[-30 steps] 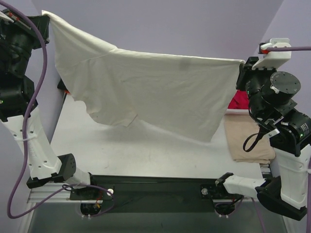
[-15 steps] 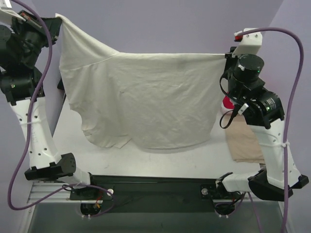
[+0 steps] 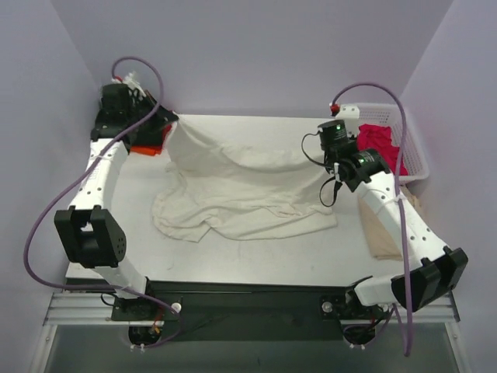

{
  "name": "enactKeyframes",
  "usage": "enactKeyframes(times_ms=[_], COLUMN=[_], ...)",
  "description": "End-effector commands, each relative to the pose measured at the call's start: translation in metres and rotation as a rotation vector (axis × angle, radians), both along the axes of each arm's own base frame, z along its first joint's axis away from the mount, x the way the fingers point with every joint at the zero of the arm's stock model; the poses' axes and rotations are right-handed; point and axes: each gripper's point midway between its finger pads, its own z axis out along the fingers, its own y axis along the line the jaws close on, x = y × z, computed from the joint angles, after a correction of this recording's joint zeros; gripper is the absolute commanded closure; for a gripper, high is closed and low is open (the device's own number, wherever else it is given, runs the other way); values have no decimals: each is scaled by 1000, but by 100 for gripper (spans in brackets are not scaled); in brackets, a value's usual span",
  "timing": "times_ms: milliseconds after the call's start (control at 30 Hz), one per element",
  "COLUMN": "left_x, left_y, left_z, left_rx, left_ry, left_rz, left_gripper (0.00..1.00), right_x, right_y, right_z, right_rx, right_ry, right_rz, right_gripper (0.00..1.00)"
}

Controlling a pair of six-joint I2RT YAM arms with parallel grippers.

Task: Fold and stack the t-shirts
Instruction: Flatten out the tshirt

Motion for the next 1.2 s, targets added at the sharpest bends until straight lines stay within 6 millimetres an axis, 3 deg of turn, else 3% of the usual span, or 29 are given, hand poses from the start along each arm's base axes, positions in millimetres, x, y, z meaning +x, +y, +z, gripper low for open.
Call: enactKeyframes(times_ms=[0, 133, 233, 400, 433, 567, 600, 700, 800, 900, 933, 1067, 1167], left_x=[-7, -28, -55, -110, -123, -173, -191, -225, -246, -253, -254, -252, -250], left_y=[-32, -50, -56, -61, -70, -74, -70, -54, -39, -32, -31, -32, -38], left_z=[-70, -127, -154, -175, -179, -186, -198, -208, -218, -219, -219, -218, -223], left_rx=[65, 93, 161, 283, 302, 378, 404, 447, 478, 511, 514, 502, 482], left_ry=[99, 224, 288, 367, 379, 447, 515, 639, 736, 760, 762, 750, 756], left_rz=[-95, -147, -175, -208, -233, -222, -215, -116, -44, -4, 2, 14, 1], left_gripper=[100, 100, 100, 100, 100, 100, 100, 100, 100, 79, 63, 37, 36], right_x=[-17, -35, -50, -69, -72, -75, -76, -76, -75, -74, -74, -73, -72], right_y=[2, -1, -5, -11, -12, -12, -12, -10, -8, -7, -7, -8, -8], right_z=[-66, -103, -119, -140, -145, -153, -154, -157, -161, -162, -162, -162, -161], right_rx=[73, 74, 75, 61, 55, 53, 53, 59, 56, 51, 51, 44, 46], right_ry=[150, 261, 317, 393, 410, 443, 452, 463, 475, 484, 485, 483, 478], right_rz=[-67, -118, -136, -170, -176, -193, -196, -202, -199, -197, -195, -200, -200], right_gripper=[100, 100, 100, 100, 100, 100, 100, 100, 100, 100, 100, 100, 100])
